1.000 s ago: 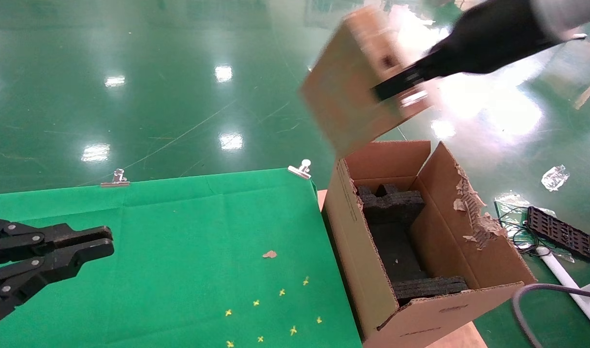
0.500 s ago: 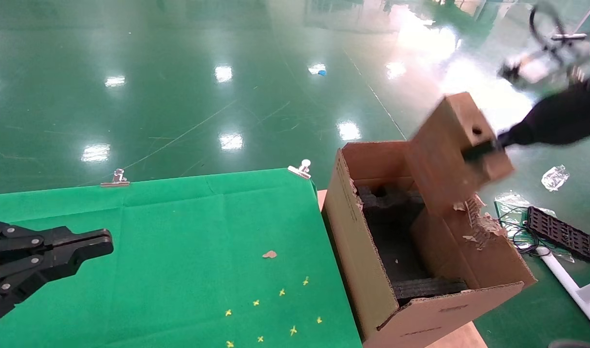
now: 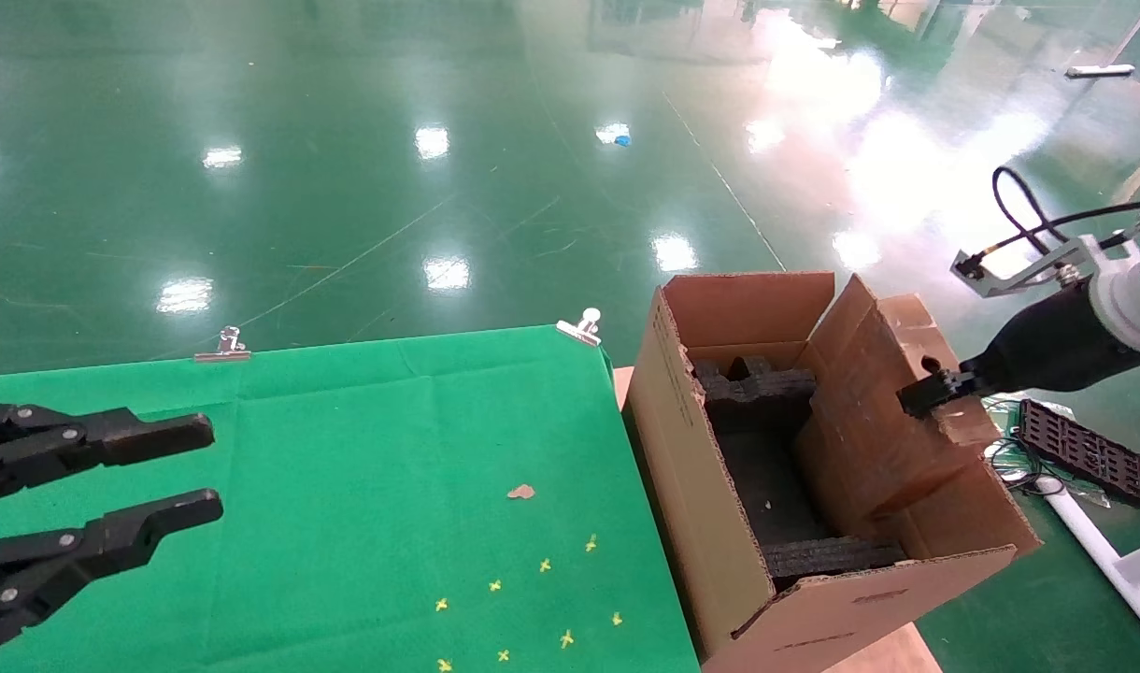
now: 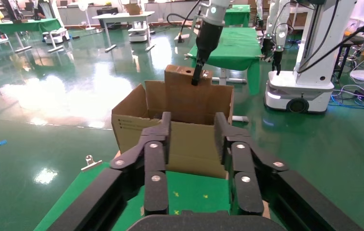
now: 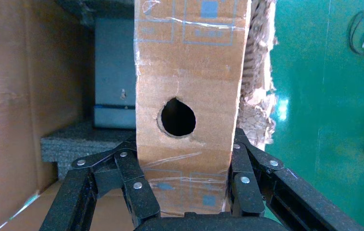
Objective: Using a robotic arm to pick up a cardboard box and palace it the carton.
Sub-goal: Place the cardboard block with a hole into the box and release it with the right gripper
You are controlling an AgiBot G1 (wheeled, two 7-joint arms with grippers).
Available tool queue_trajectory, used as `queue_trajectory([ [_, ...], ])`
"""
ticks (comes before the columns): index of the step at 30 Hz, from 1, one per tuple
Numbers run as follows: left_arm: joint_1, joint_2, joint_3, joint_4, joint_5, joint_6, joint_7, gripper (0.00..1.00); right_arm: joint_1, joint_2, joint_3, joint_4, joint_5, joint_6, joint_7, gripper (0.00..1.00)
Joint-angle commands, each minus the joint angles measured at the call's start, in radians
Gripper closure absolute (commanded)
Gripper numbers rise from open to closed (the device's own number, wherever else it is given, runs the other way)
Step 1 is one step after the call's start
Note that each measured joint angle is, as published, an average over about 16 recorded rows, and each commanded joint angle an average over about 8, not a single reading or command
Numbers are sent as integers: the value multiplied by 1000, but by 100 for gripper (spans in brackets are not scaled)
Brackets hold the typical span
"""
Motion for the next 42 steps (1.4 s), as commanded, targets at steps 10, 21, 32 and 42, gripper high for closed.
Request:
queue_trajectory([
  [10,0,0,1,0,0,0,0,0,-148,-67,13,-159,50,65,-50,100],
  [21,0,-1,1,0,-1,-1,1,0,-345,-120,60,-279,139,186,-119,100],
  [32,0,-1,2,0,-1,-1,1,0,-455,-151,109,-332,217,243,-200,72],
  [42,-1,-1,3,0,-2,-1,1,0,-438,-173,105,-373,210,224,-233,0],
])
